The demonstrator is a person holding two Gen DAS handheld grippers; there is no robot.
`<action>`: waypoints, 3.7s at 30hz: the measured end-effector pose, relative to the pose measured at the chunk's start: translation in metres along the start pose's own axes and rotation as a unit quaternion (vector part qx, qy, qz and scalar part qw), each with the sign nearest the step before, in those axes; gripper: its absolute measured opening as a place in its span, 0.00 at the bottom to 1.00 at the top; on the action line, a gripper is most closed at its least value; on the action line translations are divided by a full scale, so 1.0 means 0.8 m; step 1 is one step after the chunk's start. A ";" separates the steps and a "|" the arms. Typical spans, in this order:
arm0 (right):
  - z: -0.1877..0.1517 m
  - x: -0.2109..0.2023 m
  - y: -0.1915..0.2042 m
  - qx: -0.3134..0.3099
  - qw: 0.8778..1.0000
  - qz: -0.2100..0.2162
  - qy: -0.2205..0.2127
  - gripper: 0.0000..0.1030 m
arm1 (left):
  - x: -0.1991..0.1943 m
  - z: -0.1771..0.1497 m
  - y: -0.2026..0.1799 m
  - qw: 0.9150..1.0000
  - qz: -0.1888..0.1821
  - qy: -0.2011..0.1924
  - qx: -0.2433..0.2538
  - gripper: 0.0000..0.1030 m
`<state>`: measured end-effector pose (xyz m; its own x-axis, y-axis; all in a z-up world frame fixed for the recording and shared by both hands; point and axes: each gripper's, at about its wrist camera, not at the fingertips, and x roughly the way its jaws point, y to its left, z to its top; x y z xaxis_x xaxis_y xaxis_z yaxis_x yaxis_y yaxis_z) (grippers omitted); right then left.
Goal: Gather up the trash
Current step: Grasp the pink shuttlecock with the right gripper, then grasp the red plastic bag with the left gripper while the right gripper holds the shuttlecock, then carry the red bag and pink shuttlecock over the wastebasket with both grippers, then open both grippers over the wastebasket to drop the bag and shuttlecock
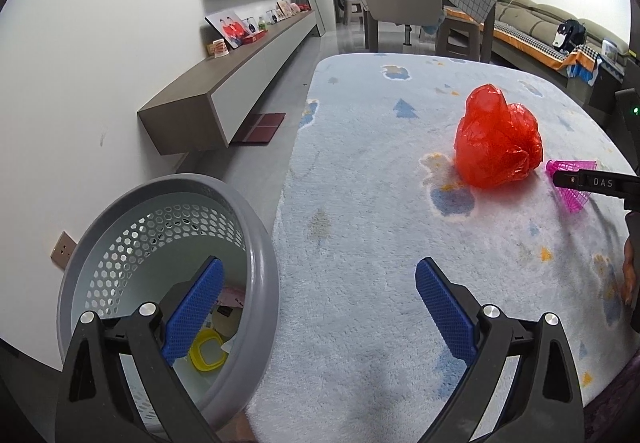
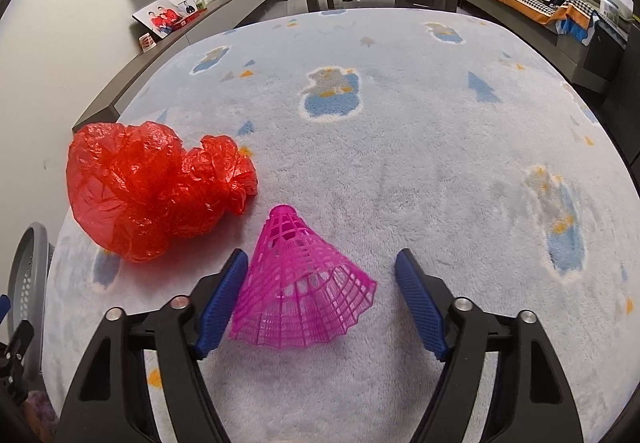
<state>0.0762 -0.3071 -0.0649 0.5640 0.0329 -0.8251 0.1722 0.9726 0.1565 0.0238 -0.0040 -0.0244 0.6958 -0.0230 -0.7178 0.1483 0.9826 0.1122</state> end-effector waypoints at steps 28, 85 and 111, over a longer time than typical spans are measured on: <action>0.025 -0.057 -0.082 0.115 0.991 0.065 -0.008 0.43 | 0.022 0.067 -0.155 0.994 -0.079 -0.022 0.070 0.93; 0.006 -0.081 0.153 -0.016 0.987 0.161 -0.021 0.43 | -0.029 0.035 0.020 1.000 -0.014 -0.025 0.002 0.32; -0.044 -0.080 0.412 -0.202 0.947 0.248 0.016 0.43 | -0.044 -0.021 0.212 0.985 0.120 -0.009 -0.127 0.33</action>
<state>0.0685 0.0191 0.0201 0.4694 0.5096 -0.7211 -0.4339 0.8444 0.3142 0.0124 0.1670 0.0083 0.7028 0.2137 -0.6786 -0.2006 0.9746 0.0992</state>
